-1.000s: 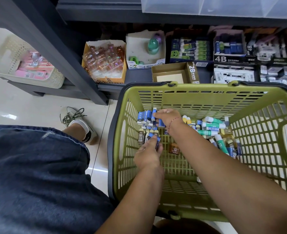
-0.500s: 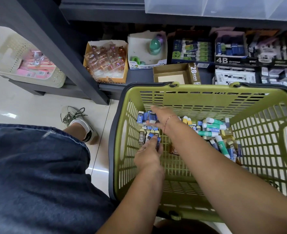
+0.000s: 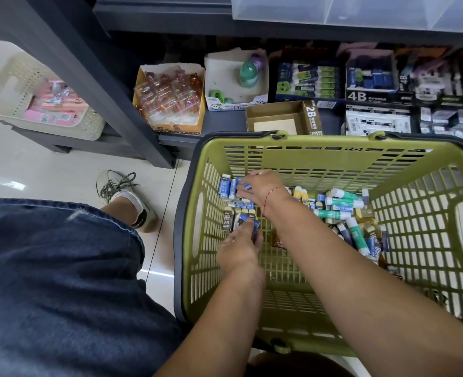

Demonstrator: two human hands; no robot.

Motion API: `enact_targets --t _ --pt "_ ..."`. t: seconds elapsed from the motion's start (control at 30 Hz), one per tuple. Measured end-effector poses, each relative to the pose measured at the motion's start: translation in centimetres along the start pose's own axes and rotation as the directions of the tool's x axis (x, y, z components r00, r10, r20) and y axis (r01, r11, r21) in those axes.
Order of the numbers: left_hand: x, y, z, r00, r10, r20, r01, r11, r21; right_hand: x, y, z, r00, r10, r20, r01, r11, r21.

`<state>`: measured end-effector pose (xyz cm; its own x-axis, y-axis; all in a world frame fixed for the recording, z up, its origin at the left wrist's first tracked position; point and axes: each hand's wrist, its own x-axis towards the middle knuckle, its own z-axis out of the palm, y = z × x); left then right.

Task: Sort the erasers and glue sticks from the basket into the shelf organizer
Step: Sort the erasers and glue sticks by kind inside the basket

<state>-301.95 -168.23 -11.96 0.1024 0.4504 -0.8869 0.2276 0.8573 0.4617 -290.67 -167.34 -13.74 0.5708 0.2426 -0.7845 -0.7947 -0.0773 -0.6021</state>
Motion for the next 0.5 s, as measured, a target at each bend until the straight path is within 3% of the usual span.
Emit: enact_targets --t 0.13,0.37,0.5 --pt "0.0 0.0 0.0 1.0 -0.002 -0.001 0.002 1.0 -0.005 1.0 0.7 -0.8 0.995 -0.101 0.011 0.1 0.953 -0.286" --pt "0.2 0.0 0.0 1.0 0.008 -0.011 -0.008 1.0 -0.001 1.2 0.9 -2.6 0.992 -0.124 0.026 0.121 0.869 -0.48" --pt "0.1 -0.1 -0.1 1.0 0.007 -0.012 -0.006 1.0 0.008 1.4 0.8 -2.0 0.989 -0.15 -0.008 0.107 0.74 -0.665"
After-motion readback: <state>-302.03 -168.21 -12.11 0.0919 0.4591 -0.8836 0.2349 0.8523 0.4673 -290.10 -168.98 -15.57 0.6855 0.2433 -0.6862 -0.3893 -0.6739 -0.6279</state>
